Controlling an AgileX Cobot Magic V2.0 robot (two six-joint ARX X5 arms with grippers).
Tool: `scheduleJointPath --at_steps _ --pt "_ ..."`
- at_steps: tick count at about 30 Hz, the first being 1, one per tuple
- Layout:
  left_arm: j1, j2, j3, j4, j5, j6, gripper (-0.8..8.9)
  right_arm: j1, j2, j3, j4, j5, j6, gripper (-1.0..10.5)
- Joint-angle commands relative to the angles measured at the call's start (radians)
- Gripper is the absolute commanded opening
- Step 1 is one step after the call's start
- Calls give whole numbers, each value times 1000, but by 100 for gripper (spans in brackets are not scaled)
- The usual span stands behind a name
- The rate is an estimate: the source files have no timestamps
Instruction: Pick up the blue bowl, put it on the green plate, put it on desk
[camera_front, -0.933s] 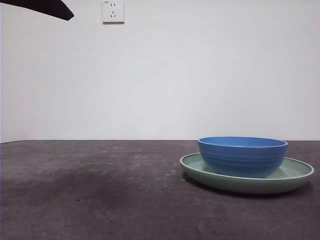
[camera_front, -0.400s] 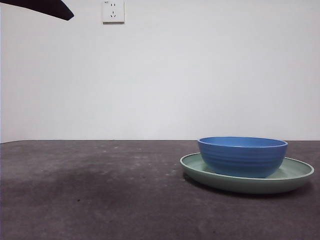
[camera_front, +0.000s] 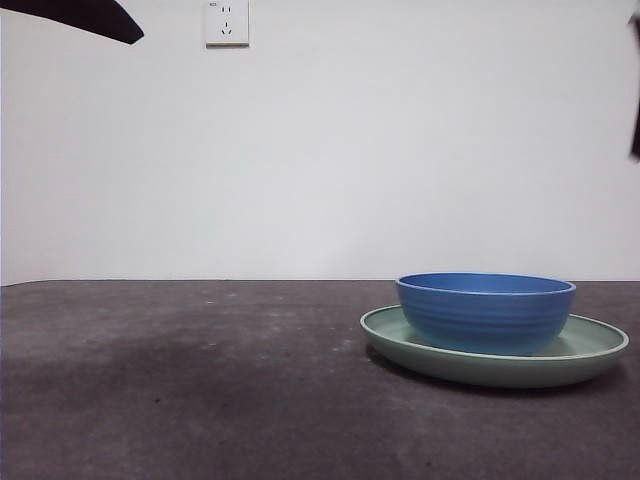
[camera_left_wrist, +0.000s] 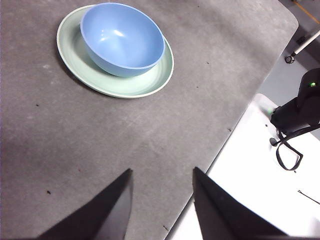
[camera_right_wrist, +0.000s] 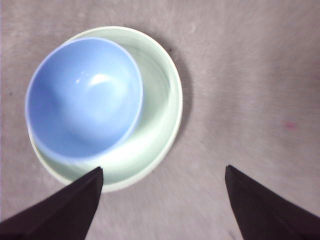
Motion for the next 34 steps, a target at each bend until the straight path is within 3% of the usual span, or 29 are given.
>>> scheduleJointPath --at_steps 1,10,16,19,29,34 --pt "-4 7 8 7 5 14 191 -30 121 14 67 -67 -15 360" --pt "-4 7 8 8 5 16 191 -42 376 14 209 -145 -26 344" --pt "-4 7 8 8 5 15 191 -40 495 14 293 -155 -26 252" --pt "-4 7 8 8 5 15 191 -40 534 14 315 -155 -26 237" --pt "-4 7 8 8 5 15 191 -34 585 14 371 -157 -26 12" --pt "-4 7 8 8 5 15 191 -35 585 14 376 -159 -21 12"
